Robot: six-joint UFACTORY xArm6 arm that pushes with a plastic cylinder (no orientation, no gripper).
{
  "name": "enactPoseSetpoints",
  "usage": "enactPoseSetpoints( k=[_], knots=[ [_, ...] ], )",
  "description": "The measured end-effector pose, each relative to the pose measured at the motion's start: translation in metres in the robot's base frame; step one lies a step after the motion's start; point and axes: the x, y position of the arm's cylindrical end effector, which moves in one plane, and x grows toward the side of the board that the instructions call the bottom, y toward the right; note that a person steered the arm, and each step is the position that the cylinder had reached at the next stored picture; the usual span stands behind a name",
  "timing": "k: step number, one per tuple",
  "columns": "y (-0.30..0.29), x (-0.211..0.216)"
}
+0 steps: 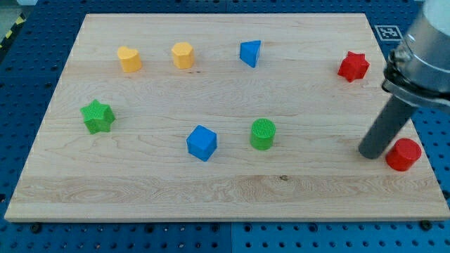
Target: Move your hand towards the center of the board
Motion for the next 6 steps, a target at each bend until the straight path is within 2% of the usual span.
enactPoseSetpoints(
  k=[1,3,4,6],
  knots=[
    [0.004,-0.016],
    [0.032,0.016],
    [0.020,0.008],
    [-0.086,-0.054]
  ],
)
